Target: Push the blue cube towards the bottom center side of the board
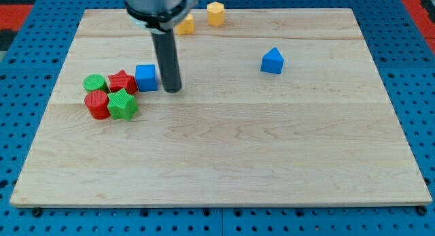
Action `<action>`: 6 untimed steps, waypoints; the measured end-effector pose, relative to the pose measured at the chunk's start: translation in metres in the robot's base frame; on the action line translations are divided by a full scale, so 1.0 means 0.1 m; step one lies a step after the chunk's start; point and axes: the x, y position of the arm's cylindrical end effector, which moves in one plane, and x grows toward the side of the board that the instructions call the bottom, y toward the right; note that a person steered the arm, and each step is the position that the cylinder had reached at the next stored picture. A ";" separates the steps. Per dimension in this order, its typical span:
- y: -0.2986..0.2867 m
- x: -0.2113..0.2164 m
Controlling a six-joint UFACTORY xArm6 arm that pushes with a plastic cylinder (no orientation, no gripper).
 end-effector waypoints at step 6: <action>-0.93 -0.56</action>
